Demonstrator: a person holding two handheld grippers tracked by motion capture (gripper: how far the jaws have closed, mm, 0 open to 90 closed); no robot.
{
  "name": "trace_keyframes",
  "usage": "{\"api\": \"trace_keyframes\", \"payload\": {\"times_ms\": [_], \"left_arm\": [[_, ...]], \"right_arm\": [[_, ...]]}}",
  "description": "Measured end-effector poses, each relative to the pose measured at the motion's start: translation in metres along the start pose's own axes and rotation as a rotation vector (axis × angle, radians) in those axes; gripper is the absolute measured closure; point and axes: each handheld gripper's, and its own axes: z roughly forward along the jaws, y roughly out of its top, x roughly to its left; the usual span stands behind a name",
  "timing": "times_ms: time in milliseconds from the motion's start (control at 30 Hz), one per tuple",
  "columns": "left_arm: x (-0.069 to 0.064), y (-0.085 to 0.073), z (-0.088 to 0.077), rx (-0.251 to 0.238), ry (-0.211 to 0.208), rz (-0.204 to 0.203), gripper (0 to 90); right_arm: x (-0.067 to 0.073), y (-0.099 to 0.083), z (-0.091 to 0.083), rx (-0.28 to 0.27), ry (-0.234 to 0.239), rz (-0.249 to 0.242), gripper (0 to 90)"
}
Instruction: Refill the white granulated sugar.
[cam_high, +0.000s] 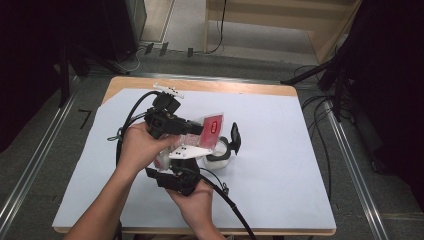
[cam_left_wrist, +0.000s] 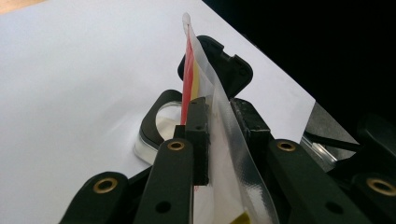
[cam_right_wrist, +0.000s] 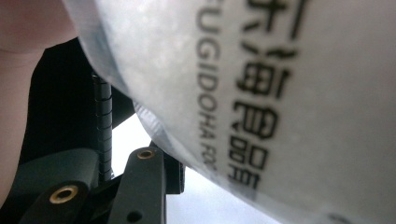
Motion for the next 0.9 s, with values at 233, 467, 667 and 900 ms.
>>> {"api": "trace_keyframes", "payload": {"times_ms": [233,467,667,900], "left_arm": [[0.0003,0.0001,0.0004,-0.001,-0.001,0.0,78.4],[0.0002,0.0002,-0.0002,-0.005,-0.003,-0.001,78.4],[0.0008,0.0002,-0.0011,-0.005,-0.002,-0.008,78.5],[0.0006,0.0002,-0.0009,-0.012,-0.003,-0.005,78.4]], "right_arm": [[-0.0005,0.0001,0.0,0.002,0.002,0.002,62.9],[-0.0001,0.0006,-0.0001,0.003,0.001,0.0,62.9],[0.0006,0.0016,-0.0003,0.01,0.003,0.007,62.9],[0.0006,0.0019,-0.0001,0.009,0.005,0.007,62.9]]}}
